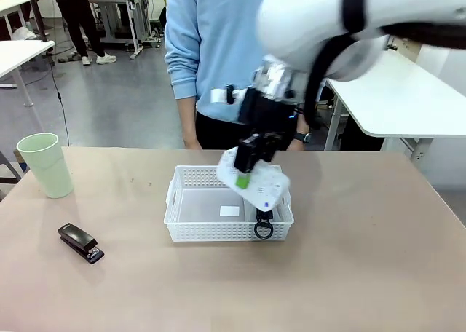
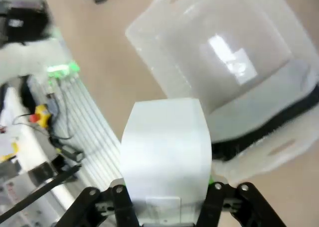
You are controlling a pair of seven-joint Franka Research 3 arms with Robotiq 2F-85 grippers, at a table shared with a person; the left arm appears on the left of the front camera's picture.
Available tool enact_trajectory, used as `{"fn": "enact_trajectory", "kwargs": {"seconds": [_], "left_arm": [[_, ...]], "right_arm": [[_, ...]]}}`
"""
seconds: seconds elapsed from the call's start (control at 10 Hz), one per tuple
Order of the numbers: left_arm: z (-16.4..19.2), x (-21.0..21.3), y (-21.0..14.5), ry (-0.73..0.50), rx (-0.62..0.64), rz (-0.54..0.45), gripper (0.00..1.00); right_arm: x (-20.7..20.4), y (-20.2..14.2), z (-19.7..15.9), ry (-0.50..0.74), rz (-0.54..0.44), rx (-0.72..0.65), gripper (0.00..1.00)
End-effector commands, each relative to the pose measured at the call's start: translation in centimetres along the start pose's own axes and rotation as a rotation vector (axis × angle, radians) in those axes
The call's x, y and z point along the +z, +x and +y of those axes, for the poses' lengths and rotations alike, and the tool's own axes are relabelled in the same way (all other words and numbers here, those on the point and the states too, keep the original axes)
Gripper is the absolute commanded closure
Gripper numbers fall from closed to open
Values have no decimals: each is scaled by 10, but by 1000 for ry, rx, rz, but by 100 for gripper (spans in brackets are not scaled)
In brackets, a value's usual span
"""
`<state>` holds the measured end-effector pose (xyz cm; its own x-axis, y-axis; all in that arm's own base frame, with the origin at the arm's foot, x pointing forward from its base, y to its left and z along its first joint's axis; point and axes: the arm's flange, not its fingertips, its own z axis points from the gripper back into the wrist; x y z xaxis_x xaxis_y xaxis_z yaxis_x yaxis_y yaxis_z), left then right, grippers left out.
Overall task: Efficiently arrange items inside the basket to fit them all.
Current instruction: Pick up the Digital clock and place it inside the Organizing basket.
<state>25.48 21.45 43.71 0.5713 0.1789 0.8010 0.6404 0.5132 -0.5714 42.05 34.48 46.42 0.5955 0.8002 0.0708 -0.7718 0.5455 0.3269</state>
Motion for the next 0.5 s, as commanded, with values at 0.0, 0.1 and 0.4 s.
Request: {"fn": "enact_trajectory", "kwargs": {"seconds": [0.0, 0.1, 0.4], "left_arm": [[-1, 0, 2, -10, -21, -22, 0], [-1, 0, 2, -10, -21, -22, 0], [-1, 0, 2, -10, -21, -22, 0]], "right_arm": [[-14, 57, 5, -141, 44, 40, 48], [-24, 76, 12, -176, 60, 72, 48], [-70, 113, 14, -280, 90, 54, 48]]}}
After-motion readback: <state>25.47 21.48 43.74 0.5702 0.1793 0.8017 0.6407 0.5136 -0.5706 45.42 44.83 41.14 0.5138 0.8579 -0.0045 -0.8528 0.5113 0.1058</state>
